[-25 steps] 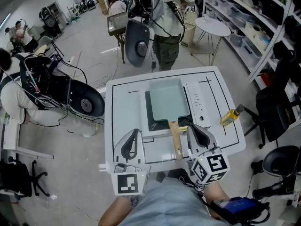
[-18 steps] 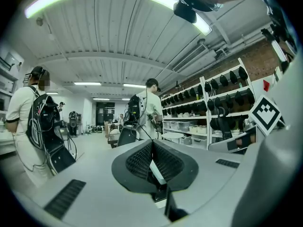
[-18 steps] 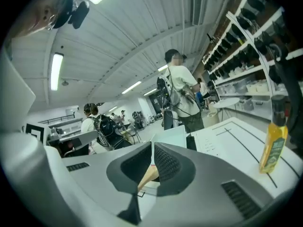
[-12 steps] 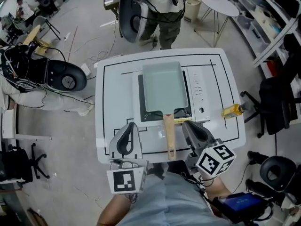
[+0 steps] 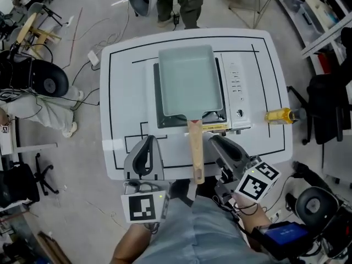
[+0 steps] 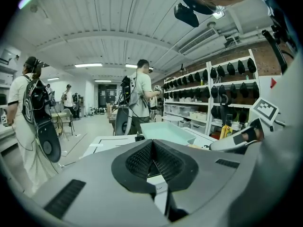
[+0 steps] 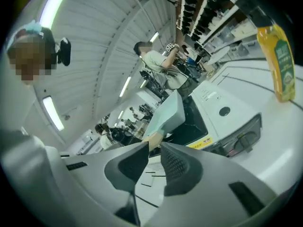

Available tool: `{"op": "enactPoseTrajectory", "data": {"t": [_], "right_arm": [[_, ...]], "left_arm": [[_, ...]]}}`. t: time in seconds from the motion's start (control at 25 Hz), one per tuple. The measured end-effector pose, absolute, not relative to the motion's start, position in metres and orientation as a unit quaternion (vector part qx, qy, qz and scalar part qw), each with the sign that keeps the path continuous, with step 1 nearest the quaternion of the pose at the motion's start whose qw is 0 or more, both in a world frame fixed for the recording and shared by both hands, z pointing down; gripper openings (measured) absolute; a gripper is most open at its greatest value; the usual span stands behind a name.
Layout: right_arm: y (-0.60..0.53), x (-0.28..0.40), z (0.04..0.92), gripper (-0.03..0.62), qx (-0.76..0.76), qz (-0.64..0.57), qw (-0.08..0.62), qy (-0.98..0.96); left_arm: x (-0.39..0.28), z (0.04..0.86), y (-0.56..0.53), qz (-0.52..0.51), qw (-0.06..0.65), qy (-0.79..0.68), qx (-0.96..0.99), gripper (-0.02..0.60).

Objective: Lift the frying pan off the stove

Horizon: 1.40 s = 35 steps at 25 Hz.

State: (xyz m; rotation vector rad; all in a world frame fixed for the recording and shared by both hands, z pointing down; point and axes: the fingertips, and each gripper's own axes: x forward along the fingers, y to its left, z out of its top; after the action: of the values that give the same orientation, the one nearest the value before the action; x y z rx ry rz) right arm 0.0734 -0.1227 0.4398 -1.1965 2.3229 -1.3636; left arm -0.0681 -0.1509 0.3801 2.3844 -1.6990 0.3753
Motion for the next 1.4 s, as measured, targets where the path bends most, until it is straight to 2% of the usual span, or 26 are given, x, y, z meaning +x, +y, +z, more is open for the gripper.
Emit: {"op": "enactPoseTrajectory", "data": {"t": [0.04, 0.08, 0.16, 0.72, 1.4], "right_arm": [[-0.122, 0.071, 0.434, 0.077, -0.381, -0.478, 0.122, 0.782], [-0.122, 0.068, 0.429, 0.171, -0.359, -0.493, 0.143, 0.779], [-0.120, 0.063, 0.420, 0.216, -0.328, -0.512, 0.166, 0.777], [-0.127, 0.042, 0.419, 0.233, -0.270, -0.558, 0.139, 0.773], [-0.153, 0.009, 0.443, 0.233, -0.211, -0.617, 0.092, 0.752]], "left_arm": [[-0.068, 0.380, -0.151, 0.126, 0.095, -0.573, 0.804, 0.018], [-0.067, 0.380, -0.152, 0.125, 0.097, -0.573, 0.804, 0.018], [-0.067, 0.378, -0.153, 0.120, 0.100, -0.573, 0.804, 0.018], [-0.070, 0.367, -0.166, 0.112, 0.094, -0.580, 0.801, 0.018], [-0.095, 0.384, -0.196, 0.113, 0.118, -0.610, 0.775, 0.018]]}}
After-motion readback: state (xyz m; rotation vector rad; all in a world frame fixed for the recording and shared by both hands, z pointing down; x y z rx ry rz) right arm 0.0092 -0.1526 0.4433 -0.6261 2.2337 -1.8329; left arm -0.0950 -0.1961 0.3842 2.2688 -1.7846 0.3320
